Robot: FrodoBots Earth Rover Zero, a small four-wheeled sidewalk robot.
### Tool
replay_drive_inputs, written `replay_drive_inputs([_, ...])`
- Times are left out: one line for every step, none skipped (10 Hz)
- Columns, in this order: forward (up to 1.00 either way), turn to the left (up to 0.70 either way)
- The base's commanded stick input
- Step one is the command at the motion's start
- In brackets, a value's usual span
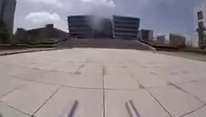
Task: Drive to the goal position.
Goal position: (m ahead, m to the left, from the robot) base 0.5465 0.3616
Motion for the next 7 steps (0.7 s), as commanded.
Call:
replay_drive_inputs([1.0, 0.04])
replay_drive_inputs([1.0, 0.04])
replay_drive_inputs([1.0, 0.04])
replay_drive_inputs([1.0, 0.04])
replay_drive_inputs([1.0, 0.04])
replay_drive_inputs([1.0, 0.04])
replay_drive_inputs([1.0, 0.04])
